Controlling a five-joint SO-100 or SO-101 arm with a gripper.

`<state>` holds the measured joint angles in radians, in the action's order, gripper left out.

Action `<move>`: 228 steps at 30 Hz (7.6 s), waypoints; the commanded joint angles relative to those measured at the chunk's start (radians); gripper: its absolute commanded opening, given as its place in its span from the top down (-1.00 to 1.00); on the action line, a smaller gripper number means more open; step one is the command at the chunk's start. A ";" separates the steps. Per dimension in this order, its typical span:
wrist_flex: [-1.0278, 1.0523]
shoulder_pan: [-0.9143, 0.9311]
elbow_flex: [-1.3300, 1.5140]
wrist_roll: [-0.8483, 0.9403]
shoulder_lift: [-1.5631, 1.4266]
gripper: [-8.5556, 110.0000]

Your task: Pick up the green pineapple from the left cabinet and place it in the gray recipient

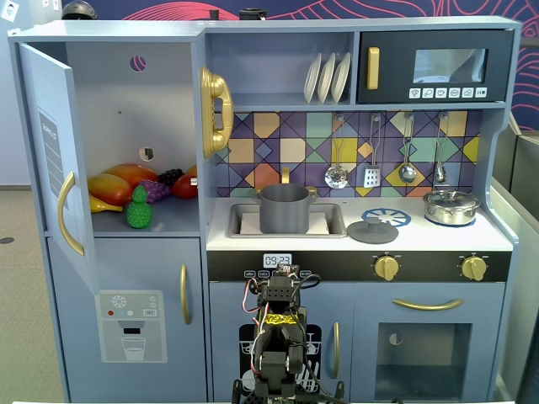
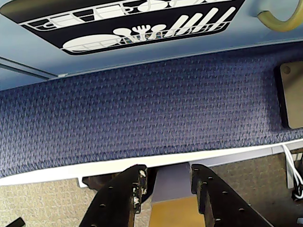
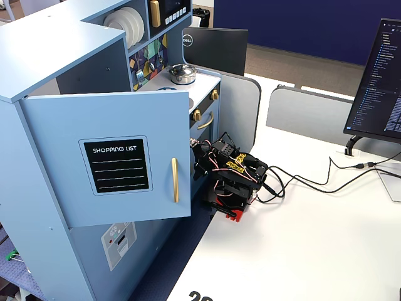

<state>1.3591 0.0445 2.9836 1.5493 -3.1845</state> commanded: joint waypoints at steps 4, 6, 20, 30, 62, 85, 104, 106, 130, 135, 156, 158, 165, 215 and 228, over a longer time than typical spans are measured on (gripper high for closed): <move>0.172 0.060 0.018 -0.008 0.006 0.86; 0.172 0.060 0.018 -0.008 0.006 0.86; -0.508 -0.511 -0.086 -0.018 0.101 0.86; -1.316 -0.848 -0.451 0.008 0.540 0.40; -1.592 -0.844 -1.006 0.051 1.161 0.12; -1.555 -0.850 -1.204 0.037 1.385 0.22; -1.528 -0.887 -1.321 0.101 1.388 0.86; -1.520 -0.900 -1.338 0.109 1.344 0.86; -1.111 -0.250 -1.132 -0.055 0.479 0.86; -1.014 -0.117 -1.250 -0.049 0.650 0.86; -0.779 0.006 -1.572 0.031 1.232 0.37; -0.773 0.009 -1.566 0.017 1.218 0.27; -0.541 0.003 -1.536 0.020 0.973 0.42; 0.170 -0.067 0.017 -0.040 0.006 0.83; 0.170 -0.067 0.017 -0.040 0.006 0.83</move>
<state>1.3560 -0.0107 2.9821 1.5309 -3.1830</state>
